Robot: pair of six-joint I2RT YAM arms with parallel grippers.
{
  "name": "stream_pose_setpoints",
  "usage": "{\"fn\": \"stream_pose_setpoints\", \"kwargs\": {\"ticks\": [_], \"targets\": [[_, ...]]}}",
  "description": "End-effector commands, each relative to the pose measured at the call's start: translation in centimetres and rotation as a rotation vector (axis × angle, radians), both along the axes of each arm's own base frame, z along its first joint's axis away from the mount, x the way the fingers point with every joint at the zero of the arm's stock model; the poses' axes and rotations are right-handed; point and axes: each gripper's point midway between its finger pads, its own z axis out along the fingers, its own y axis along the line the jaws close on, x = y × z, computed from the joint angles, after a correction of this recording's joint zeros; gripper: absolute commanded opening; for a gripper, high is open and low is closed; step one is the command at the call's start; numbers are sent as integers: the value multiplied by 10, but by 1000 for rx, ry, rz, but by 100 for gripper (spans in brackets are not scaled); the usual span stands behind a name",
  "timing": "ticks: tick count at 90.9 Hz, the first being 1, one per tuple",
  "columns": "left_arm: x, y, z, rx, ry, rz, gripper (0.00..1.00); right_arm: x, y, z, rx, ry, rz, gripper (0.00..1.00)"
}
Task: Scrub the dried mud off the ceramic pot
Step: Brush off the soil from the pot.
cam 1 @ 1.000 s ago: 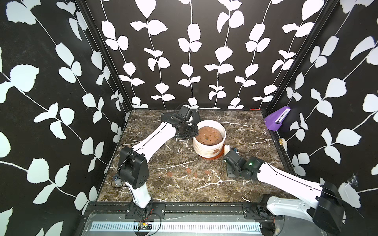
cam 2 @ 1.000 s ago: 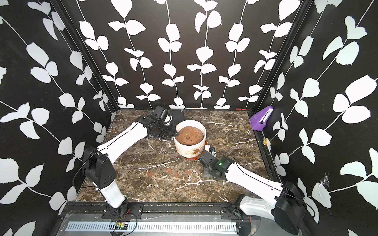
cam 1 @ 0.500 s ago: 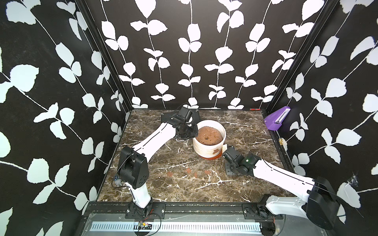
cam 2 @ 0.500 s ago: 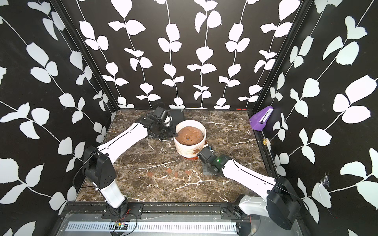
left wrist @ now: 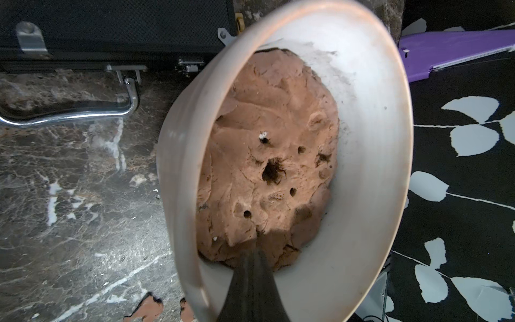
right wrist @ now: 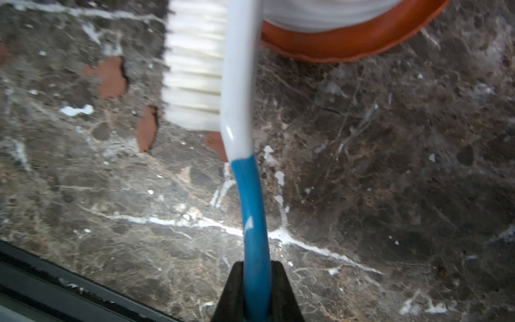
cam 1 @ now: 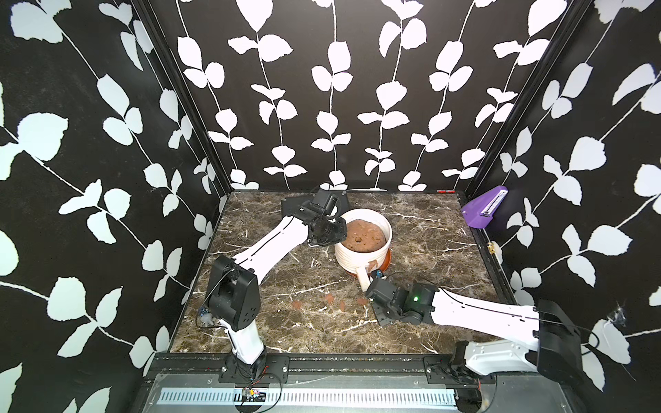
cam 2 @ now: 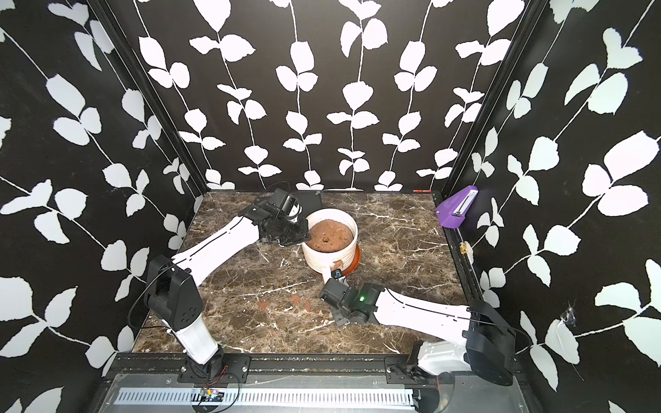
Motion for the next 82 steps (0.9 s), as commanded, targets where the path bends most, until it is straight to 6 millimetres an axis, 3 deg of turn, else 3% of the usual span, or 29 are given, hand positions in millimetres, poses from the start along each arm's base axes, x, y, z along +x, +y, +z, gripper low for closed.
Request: {"fn": "stream_pose_setpoints", "kwargs": {"ticks": [1, 18, 26, 35, 56, 69, 82], "targets": [[-10, 9, 7, 18, -13, -1, 0, 3, 4, 10, 29, -56, -39, 0], [-10, 10, 8, 22, -20, -5, 0, -14, -55, -4, -119, -41, -139, 0], [-10, 10, 9, 22, -23, -5, 0, -8, -76, 1, -118, -39, -202, 0], [-9, 11, 8, 28, -21, -5, 0, 8, -83, 8, -65, -34, -263, 0], [-11, 14, 3, 49, -15, -5, 0, 48, -53, 21, -46, -49, -251, 0], [-12, 14, 2, 47, -12, -7, 0, 53, -38, 23, -5, -43, -231, 0], [-12, 13, 2, 40, -13, -9, 0, 52, -35, 19, -1, -31, -229, 0]]}}
